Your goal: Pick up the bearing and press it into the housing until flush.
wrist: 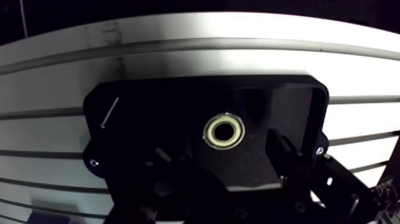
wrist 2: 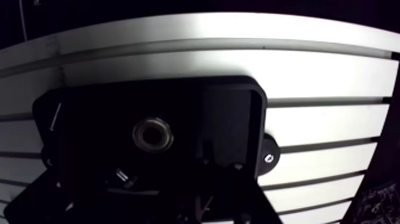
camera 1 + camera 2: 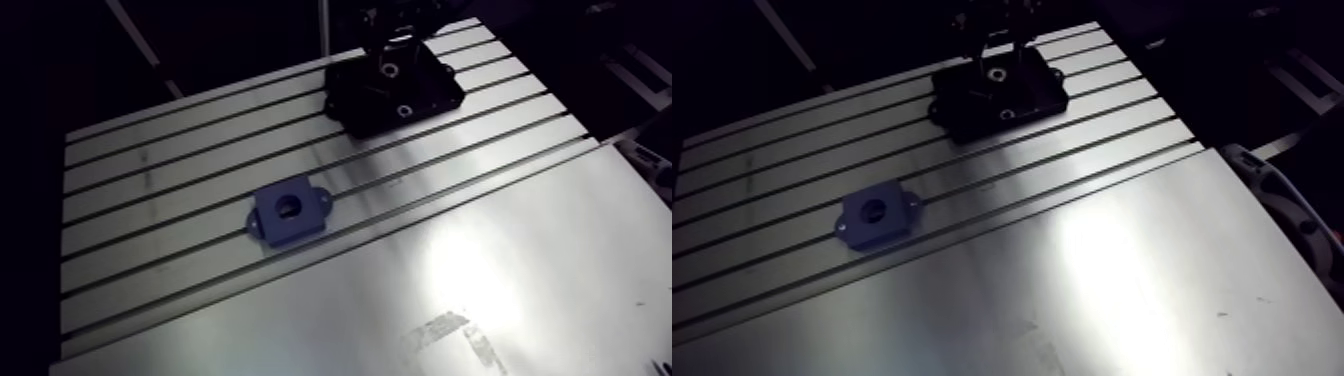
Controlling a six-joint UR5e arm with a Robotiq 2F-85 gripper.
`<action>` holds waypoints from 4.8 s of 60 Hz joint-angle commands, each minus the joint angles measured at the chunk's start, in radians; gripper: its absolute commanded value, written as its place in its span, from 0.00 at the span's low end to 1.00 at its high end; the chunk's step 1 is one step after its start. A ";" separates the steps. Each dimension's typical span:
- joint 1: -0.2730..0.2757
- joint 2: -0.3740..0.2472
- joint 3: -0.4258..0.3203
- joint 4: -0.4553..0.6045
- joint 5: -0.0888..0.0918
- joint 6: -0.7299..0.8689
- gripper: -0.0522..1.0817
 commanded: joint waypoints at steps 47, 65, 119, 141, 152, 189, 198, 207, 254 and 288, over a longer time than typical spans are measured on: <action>0.007 0.026 -0.012 -0.032 -0.001 0.002 0.35; 0.007 0.025 -0.008 -0.032 0.000 0.002 0.36; 0.013 0.025 -0.002 -0.032 -0.001 0.002 0.44; 0.012 0.027 -0.013 -0.032 -0.001 0.002 0.48; 0.010 0.033 -0.014 -0.032 -0.001 0.000 0.50; 0.010 0.033 -0.005 -0.032 0.001 -0.001 0.53; 0.012 0.019 0.000 -0.029 0.003 -0.002 0.54; 0.010 0.006 0.000 -0.025 0.003 -0.002 0.54; 0.017 -0.149 0.070 0.012 0.012 -0.005 0.59; 0.108 -0.383 0.258 0.057 0.041 0.056 0.63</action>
